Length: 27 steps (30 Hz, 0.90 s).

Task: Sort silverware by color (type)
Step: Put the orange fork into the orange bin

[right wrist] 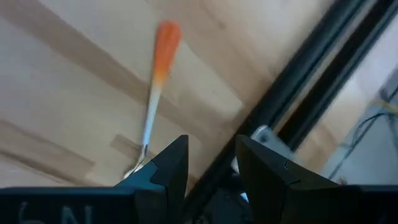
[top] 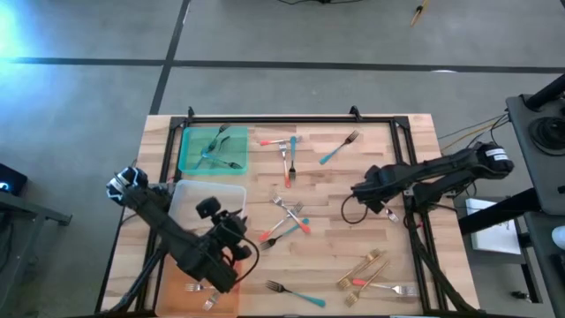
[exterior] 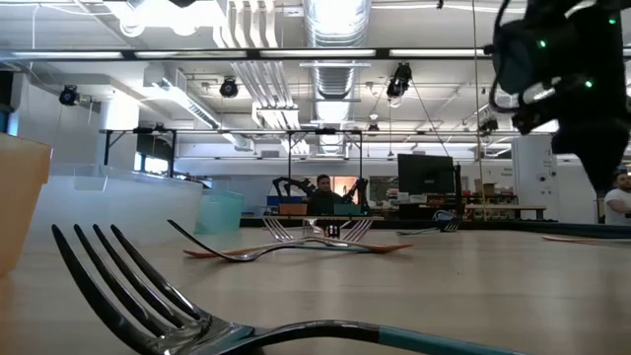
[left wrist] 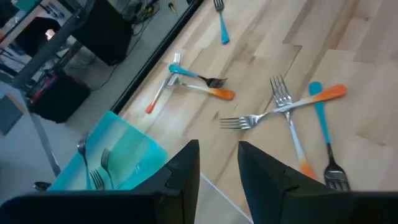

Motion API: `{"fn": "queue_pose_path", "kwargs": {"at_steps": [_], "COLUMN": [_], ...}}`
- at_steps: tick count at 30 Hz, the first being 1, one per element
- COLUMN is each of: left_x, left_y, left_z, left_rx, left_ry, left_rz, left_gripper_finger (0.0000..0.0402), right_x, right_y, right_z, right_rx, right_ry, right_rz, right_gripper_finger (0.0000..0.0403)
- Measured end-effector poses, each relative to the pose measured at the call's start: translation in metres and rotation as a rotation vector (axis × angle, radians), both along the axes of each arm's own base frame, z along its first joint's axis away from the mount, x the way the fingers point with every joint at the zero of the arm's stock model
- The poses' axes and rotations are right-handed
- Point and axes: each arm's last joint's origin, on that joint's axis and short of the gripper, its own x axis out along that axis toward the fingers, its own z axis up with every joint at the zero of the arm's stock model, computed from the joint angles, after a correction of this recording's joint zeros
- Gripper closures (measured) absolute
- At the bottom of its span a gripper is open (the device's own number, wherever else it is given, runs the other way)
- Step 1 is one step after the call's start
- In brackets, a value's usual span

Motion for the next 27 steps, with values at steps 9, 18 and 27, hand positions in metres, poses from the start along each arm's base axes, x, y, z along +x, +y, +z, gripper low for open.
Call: {"fn": "queue_pose_path", "kwargs": {"at_steps": [9,18,27], "left_x": [0.008,0.008,-0.003], "left_y": [0.011,0.012,0.022], "left_z": [0.002,0.003,0.012], "left_rx": [0.044,0.138,0.220], "left_ry": [-0.026,0.036,0.078], "left_rz": [0.026,-0.044,-0.090], "left_gripper_finger": [0.0308,0.0308,0.0308], "right_x": [0.007,0.012,0.026], "right_y": [0.002,-0.004,-0.028], "right_z": [-0.002,-0.011,-0.033], "right_rx": [0.126,0.196,0.280], "right_ry": [-0.071,-0.137,-0.089], "right_rz": [-0.038,-0.151,-0.228], "right_gripper_finger": [0.0278,0.0278,0.0290]}}
